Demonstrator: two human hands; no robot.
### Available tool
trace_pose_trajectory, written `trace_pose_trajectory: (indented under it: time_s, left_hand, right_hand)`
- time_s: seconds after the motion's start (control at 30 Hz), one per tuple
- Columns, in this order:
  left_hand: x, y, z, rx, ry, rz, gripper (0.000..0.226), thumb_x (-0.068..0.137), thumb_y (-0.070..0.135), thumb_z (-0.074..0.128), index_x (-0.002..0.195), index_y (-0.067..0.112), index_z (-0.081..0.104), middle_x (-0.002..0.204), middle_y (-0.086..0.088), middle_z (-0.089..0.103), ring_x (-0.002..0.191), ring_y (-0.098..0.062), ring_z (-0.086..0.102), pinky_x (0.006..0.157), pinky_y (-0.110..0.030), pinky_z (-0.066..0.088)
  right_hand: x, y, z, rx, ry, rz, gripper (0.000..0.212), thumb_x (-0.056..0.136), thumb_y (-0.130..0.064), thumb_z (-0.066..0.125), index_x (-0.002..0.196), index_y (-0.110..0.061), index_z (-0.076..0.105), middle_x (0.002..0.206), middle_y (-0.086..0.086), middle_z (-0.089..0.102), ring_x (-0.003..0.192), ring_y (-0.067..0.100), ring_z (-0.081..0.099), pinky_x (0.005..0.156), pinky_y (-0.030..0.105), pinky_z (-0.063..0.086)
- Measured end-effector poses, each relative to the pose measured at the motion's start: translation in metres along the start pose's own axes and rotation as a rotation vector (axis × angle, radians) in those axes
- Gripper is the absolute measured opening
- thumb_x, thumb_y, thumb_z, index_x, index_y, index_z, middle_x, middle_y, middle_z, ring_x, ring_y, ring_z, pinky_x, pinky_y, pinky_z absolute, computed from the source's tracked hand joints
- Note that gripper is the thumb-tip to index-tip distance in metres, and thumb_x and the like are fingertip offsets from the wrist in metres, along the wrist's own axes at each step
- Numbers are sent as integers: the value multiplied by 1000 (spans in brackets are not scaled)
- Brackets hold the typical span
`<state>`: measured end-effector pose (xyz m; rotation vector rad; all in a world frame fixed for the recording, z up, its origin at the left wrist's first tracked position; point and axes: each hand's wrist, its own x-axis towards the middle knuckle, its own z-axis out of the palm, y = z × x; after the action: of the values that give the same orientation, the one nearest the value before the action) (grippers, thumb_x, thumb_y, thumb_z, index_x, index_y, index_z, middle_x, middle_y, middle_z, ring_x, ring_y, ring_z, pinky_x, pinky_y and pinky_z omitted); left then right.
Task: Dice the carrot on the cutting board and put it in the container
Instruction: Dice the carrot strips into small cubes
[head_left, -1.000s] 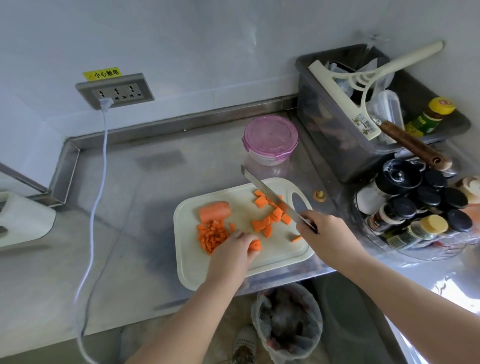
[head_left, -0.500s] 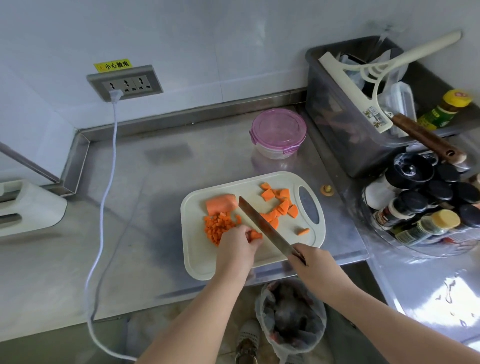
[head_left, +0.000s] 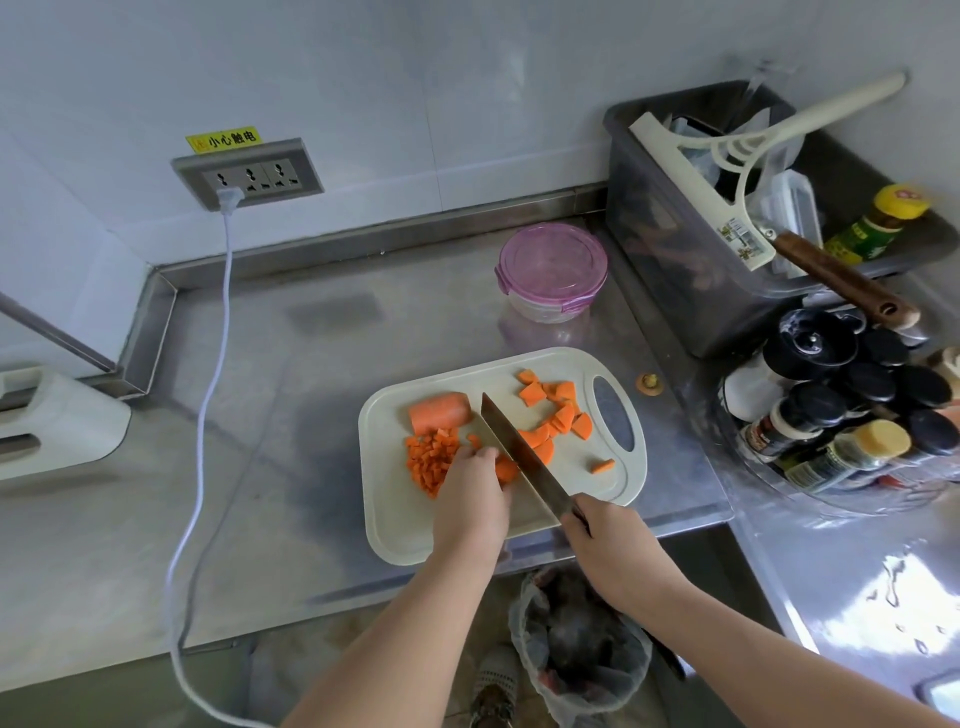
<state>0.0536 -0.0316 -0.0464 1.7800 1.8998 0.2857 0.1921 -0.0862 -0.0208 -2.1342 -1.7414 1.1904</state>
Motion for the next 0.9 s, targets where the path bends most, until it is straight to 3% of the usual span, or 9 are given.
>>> trace_pose_trajectory:
  time_s: [0.13,0.3,0.5,0.73,0.9]
  left_hand:
    - [2,0,-2,-2,11,15,24,91,32,60,111,20,60,108,3,60,97,-15,60,77,-25,49]
    - [2,-2,-3,41,15,54,34,91,32,60,122,20,54,111,3,61,101,-16,61,81,-27,51]
    - [3,-2,0,17,34,14,19,91,27,61,107,17,64,105,2,66,96,-16,62,75,-25,49]
    - [10,7,1,44,33,-6,23,90,24,61,110,15,60,111,-1,62,100,-19,61,79,-28,51]
    - [11,7,0,73,18,-19,20,89,21,62,106,12,61,112,-4,62,100,-22,61,77,-29,48]
  right_hand:
    - [2,-1,2,9,1,24,20,103,-26,38,107,-21,57,92,-6,59,75,6,58,59,12,45]
    - [3,-1,1,1,-10,22,19,103,-26,38,105,-21,57,92,-4,60,77,9,60,67,18,52]
    - [1,-1,2,-48,-22,0,19,103,-28,38,108,-20,55,93,-3,60,76,9,59,63,15,49]
    - [1,1,3,-129,5,3,24,103,-31,39,115,-18,56,93,-2,63,79,11,63,75,25,57]
    - [-2,-2,14,-197,-17,-41,26,102,-34,41,116,-18,54,96,-2,65,82,13,65,75,30,58]
